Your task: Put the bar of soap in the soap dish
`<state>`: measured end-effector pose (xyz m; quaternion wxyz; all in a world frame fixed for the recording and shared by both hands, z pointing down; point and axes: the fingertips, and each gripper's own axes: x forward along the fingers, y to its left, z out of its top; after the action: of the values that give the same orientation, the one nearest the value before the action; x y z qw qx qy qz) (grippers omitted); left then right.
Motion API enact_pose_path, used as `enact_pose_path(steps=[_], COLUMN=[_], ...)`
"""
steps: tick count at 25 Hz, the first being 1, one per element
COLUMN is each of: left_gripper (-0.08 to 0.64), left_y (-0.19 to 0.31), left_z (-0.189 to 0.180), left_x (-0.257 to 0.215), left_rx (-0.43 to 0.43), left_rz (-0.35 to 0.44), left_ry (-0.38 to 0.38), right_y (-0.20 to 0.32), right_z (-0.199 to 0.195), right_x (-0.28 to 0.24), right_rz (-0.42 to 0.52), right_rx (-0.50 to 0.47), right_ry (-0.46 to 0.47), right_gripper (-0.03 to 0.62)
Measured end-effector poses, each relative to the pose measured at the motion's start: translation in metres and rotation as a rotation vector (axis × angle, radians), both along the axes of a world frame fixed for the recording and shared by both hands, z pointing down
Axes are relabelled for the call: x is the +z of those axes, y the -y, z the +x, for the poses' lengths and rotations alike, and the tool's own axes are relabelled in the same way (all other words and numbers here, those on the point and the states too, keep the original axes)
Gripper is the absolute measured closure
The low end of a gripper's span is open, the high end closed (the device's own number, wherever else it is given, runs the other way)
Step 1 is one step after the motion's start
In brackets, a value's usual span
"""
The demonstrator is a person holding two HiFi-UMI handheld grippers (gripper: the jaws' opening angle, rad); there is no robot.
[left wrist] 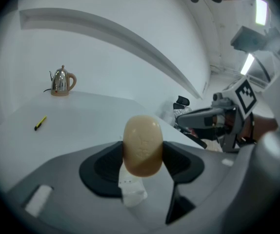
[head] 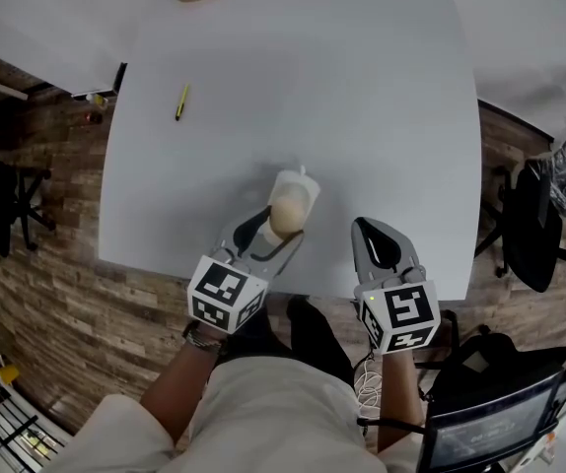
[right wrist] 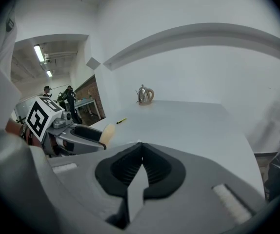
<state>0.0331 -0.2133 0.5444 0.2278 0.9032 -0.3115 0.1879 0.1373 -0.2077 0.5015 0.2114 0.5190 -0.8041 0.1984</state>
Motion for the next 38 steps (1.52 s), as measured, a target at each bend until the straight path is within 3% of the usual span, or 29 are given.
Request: enact_pose_path(steps=[38], left_gripper=[0.289], left_y=[0.012], left_z=[0.005], left_x=[0.055], left_rx=[-0.024], left_rz=[-0.087], left_ry=[0.094], right_y=[-0.001], right_z=[-0.008], right_x=[0.048], right_rz=[-0.128], right_rx=[0.014], right_ry=[0.056], right_gripper=[0.591])
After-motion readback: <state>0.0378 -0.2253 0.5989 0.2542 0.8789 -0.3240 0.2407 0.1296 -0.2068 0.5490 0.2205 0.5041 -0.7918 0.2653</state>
